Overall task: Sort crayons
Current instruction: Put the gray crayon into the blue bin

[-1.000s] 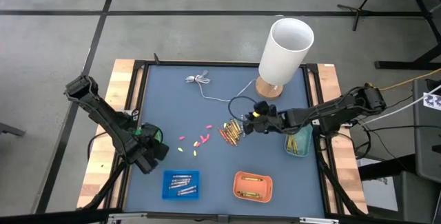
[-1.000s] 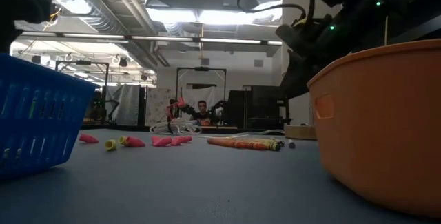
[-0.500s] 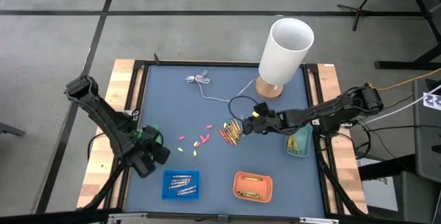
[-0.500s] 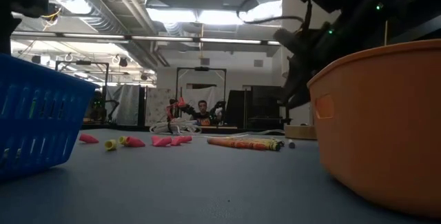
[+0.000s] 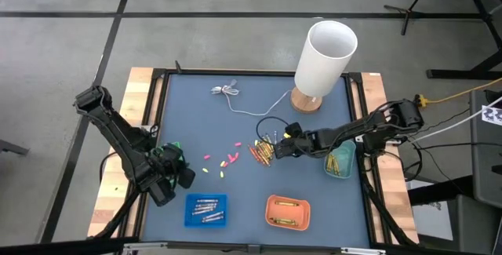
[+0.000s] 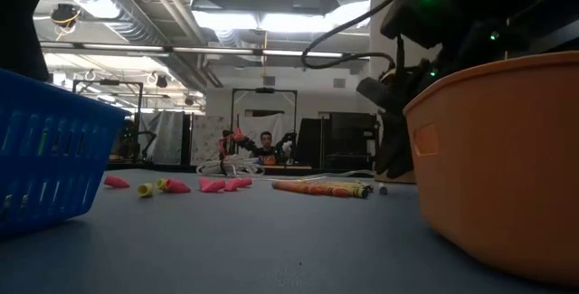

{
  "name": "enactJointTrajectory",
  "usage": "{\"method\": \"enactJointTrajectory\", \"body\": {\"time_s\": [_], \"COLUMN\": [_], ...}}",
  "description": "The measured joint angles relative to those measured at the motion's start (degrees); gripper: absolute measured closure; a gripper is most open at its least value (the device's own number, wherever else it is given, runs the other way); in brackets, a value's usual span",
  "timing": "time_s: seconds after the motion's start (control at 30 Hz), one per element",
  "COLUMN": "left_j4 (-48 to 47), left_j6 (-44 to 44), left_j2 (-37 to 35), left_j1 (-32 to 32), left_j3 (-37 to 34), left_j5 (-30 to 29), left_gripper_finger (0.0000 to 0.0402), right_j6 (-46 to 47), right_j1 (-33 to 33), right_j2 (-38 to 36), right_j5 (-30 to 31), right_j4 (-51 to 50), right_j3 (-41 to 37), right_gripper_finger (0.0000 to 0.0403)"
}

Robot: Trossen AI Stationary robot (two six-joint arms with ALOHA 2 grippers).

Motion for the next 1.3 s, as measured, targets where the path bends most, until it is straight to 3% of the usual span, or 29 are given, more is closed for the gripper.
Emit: {"method": "enactJointTrajectory", "body": {"time_s": [0.2,0.63,1.0,1.3], "left_j4": [0.46,1.41,1.59,2.33], "left_j6": [0.01,0.03,0.03,0.03], "left_j2": [0.0,0.0,0.0,0.0], "left_j1": [0.02,0.04,0.04,0.04], "left_j3": [0.0,0.0,0.0,0.0], "left_j5": [-0.98,-1.02,-1.2,-1.2], "left_gripper_finger": [0.0319,0.0319,0.0319,0.0319], "right_j6": [0.09,0.13,-1.9,-2.05], "right_j1": [0.0,0.04,0.04,0.0], "right_j2": [-0.02,5.44,5.75,5.8], "right_j5": [3.12,2.35,2.09,2.29], "right_j4": [0.09,3.48,3.14,2.49], "right_j3": [0.0,0.07,0.17,0.07], "right_gripper_finger": [0.0299,0.0299,0.03,0.0372]}}
